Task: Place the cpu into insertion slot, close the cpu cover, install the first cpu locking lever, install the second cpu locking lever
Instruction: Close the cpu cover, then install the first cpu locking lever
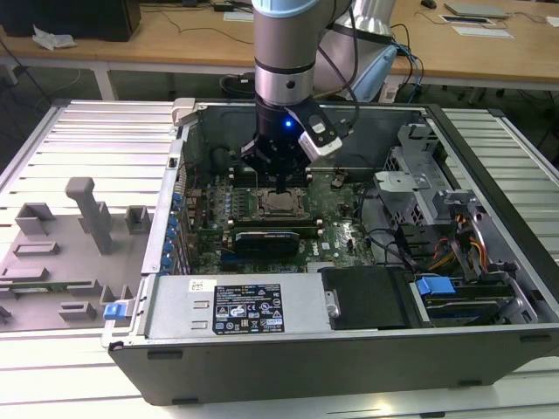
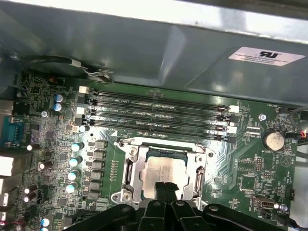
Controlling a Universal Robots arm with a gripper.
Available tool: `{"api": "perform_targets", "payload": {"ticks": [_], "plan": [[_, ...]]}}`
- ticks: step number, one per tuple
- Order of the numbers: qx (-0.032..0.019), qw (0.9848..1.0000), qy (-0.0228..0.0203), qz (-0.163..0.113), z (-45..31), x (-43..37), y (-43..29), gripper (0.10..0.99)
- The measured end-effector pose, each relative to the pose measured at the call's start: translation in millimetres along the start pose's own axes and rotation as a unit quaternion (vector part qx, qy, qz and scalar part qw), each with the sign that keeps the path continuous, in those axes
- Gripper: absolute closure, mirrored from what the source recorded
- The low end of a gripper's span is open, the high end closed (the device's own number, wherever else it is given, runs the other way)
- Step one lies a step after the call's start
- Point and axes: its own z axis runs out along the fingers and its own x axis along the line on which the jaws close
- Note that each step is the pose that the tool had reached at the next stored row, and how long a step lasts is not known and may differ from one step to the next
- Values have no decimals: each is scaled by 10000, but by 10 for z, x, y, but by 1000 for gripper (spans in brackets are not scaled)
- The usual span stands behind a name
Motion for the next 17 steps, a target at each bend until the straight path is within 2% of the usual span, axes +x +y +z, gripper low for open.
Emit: {"api": "perform_targets", "payload": {"ticks": [10, 15, 17], "plan": [[0, 10000, 0, 0, -7, 1, 0, 980], [0, 10000, 0, 0, -8, 36, 10, 980], [1, 10000, 0, 0, -70, 33, 11, 980]]}}
